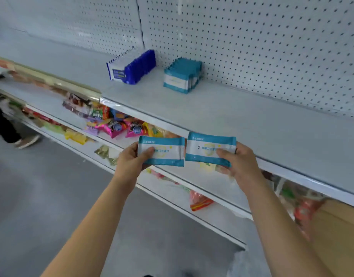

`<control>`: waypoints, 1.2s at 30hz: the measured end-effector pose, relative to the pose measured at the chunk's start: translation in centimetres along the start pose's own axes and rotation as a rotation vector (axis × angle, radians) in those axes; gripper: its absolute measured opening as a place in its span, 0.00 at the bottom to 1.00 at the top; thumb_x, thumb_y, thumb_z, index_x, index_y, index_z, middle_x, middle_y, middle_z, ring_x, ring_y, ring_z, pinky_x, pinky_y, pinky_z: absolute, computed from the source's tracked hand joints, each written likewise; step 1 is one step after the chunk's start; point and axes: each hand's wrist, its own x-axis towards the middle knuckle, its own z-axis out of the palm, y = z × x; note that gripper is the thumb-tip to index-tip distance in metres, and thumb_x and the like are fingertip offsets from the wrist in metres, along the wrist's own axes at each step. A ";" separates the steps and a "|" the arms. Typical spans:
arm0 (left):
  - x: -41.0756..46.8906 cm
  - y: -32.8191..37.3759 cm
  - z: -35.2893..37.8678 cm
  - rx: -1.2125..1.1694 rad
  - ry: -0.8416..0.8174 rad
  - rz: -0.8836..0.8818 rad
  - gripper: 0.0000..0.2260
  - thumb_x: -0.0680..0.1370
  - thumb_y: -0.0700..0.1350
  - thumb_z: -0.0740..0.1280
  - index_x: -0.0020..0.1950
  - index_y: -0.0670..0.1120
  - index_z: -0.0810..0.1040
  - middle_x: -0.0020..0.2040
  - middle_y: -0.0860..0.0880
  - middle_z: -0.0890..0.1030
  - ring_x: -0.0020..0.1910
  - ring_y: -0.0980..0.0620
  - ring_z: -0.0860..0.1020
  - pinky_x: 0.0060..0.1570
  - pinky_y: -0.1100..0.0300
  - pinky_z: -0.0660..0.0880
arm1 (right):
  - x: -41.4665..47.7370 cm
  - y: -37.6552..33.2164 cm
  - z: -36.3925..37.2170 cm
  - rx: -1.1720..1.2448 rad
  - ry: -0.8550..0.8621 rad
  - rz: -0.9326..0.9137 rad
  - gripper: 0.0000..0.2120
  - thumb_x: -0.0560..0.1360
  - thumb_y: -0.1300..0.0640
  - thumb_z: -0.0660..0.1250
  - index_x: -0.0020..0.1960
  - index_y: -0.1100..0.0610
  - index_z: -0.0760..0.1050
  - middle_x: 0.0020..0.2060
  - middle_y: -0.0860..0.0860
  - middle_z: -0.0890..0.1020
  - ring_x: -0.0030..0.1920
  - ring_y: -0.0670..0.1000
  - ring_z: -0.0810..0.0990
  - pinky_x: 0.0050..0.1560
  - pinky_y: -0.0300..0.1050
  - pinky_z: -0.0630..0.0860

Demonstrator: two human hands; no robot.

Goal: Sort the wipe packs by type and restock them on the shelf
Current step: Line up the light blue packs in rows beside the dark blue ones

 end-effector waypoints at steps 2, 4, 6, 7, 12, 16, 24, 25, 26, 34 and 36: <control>3.2 1.5 0.1 -0.003 -0.024 0.029 0.08 0.79 0.39 0.69 0.58 0.40 0.79 0.52 0.42 0.86 0.52 0.43 0.85 0.50 0.55 0.83 | 2.5 -1.6 1.5 -0.009 0.019 -0.036 0.09 0.74 0.67 0.72 0.52 0.56 0.82 0.47 0.55 0.87 0.49 0.58 0.86 0.51 0.56 0.83; 6.8 3.1 0.3 -0.015 -0.065 0.060 0.09 0.79 0.39 0.69 0.58 0.39 0.79 0.53 0.42 0.86 0.53 0.43 0.85 0.51 0.55 0.82 | 5.3 -3.2 3.3 -0.016 0.044 -0.084 0.09 0.74 0.66 0.73 0.51 0.55 0.82 0.46 0.53 0.87 0.47 0.55 0.87 0.48 0.51 0.83; 10.7 4.6 0.4 -0.029 -0.099 0.075 0.09 0.79 0.39 0.70 0.59 0.41 0.79 0.53 0.43 0.86 0.53 0.44 0.85 0.52 0.55 0.82 | 8.5 -4.4 5.2 -0.025 0.063 -0.117 0.10 0.73 0.66 0.73 0.50 0.53 0.82 0.45 0.50 0.87 0.47 0.52 0.86 0.49 0.49 0.83; 12.8 5.2 0.3 -0.034 -0.117 0.081 0.09 0.79 0.39 0.69 0.58 0.41 0.79 0.53 0.43 0.86 0.53 0.44 0.85 0.52 0.55 0.82 | 10.3 -4.8 6.0 -0.027 0.072 -0.129 0.11 0.73 0.66 0.73 0.50 0.53 0.82 0.45 0.50 0.87 0.48 0.52 0.86 0.51 0.50 0.82; 23.7 7.6 -0.3 0.003 -0.220 0.077 0.12 0.78 0.42 0.70 0.61 0.42 0.78 0.54 0.45 0.86 0.53 0.46 0.85 0.51 0.55 0.82 | 19.1 -5.8 10.8 -0.052 0.156 -0.157 0.12 0.72 0.67 0.74 0.53 0.55 0.81 0.49 0.54 0.87 0.51 0.56 0.85 0.54 0.53 0.82; 31.0 8.7 -0.6 0.093 -0.271 0.047 0.09 0.78 0.41 0.71 0.58 0.45 0.79 0.51 0.47 0.86 0.51 0.47 0.85 0.50 0.54 0.83 | 24.2 -5.8 15.0 -0.142 0.193 -0.147 0.14 0.73 0.68 0.73 0.52 0.52 0.80 0.46 0.50 0.86 0.45 0.48 0.85 0.44 0.39 0.81; 40.0 7.7 2.3 0.412 -0.268 0.268 0.13 0.77 0.39 0.72 0.60 0.49 0.79 0.54 0.53 0.83 0.52 0.58 0.81 0.50 0.64 0.79 | 30.6 -4.5 19.2 -0.408 0.529 -0.341 0.16 0.71 0.60 0.77 0.56 0.50 0.79 0.52 0.48 0.77 0.51 0.44 0.77 0.51 0.29 0.73; 40.4 7.3 2.9 0.402 -0.256 0.270 0.15 0.78 0.39 0.71 0.63 0.49 0.77 0.57 0.53 0.82 0.55 0.58 0.80 0.52 0.64 0.79 | 30.8 -4.4 19.6 -0.408 0.549 -0.351 0.18 0.71 0.61 0.77 0.58 0.50 0.78 0.53 0.48 0.75 0.52 0.44 0.76 0.50 0.28 0.73; 40.6 7.0 3.5 0.380 -0.253 0.265 0.16 0.78 0.38 0.70 0.65 0.50 0.76 0.60 0.53 0.81 0.57 0.58 0.80 0.54 0.64 0.79 | 30.8 -4.4 20.0 -0.391 0.564 -0.354 0.20 0.71 0.62 0.77 0.60 0.51 0.76 0.55 0.48 0.74 0.53 0.43 0.76 0.49 0.26 0.72; 39.4 6.2 6.9 0.249 -0.256 0.186 0.22 0.79 0.33 0.66 0.69 0.49 0.65 0.61 0.56 0.76 0.57 0.67 0.77 0.53 0.69 0.77 | 30.3 -3.9 22.7 0.024 0.447 -0.191 0.33 0.76 0.61 0.63 0.74 0.39 0.56 0.69 0.42 0.71 0.60 0.30 0.72 0.50 0.26 0.73; 39.4 6.0 7.1 0.237 -0.287 0.185 0.29 0.76 0.32 0.68 0.72 0.50 0.61 0.64 0.58 0.73 0.59 0.67 0.76 0.56 0.68 0.77 | 30.8 -4.2 23.1 -0.019 0.378 -0.210 0.36 0.76 0.61 0.66 0.76 0.40 0.54 0.67 0.42 0.73 0.62 0.35 0.74 0.52 0.26 0.74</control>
